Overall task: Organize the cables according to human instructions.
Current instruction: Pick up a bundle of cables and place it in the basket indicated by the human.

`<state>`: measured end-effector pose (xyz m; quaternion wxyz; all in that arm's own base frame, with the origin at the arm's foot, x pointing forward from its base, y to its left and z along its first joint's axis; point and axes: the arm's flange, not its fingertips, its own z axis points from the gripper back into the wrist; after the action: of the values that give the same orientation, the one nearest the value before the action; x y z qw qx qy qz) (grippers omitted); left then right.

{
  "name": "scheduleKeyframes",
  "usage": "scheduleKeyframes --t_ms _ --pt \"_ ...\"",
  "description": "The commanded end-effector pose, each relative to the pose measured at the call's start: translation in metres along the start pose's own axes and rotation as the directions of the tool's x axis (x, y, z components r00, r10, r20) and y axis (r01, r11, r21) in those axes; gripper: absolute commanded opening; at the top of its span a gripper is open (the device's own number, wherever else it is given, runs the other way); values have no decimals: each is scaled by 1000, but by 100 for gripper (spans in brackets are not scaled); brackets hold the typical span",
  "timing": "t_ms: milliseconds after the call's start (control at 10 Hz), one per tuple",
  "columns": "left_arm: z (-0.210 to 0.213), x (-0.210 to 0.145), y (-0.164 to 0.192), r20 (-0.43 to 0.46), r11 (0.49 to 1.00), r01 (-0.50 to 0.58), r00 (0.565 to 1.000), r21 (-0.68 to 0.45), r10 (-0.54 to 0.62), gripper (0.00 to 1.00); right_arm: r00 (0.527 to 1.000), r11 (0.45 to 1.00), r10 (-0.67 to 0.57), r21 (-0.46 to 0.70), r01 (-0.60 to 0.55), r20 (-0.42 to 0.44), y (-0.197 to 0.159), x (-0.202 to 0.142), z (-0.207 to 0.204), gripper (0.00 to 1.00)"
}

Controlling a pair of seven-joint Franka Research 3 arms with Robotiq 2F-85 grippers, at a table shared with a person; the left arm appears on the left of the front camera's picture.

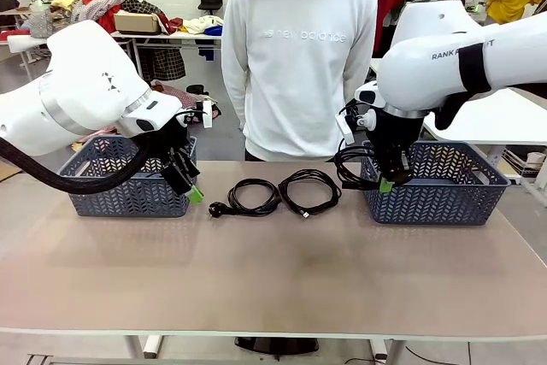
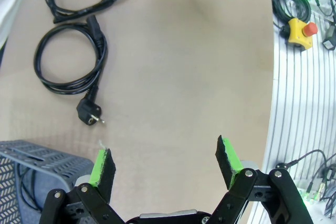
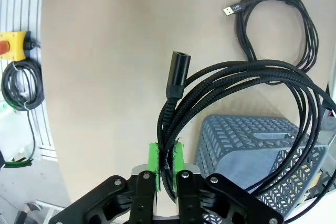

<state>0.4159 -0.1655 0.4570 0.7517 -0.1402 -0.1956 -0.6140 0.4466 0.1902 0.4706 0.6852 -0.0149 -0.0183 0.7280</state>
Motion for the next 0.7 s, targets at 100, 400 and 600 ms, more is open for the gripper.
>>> scheduleKeyframes --t_ms 100,400,600 --pt "3 -1 1 1 1000 -2 1000 -3 2 100 1000 1000 0 0 0 0 0 0 0 13" --pt "3 -1 1 1 1000 -2 1000 -3 2 100 996 997 -81 13 81 -35 -37 -35 -6 13" --pt "3 -1 1 1 1000 -2 1000 -3 2 100 987 989 -147 15 148 -62 -60 -62 -11 13"
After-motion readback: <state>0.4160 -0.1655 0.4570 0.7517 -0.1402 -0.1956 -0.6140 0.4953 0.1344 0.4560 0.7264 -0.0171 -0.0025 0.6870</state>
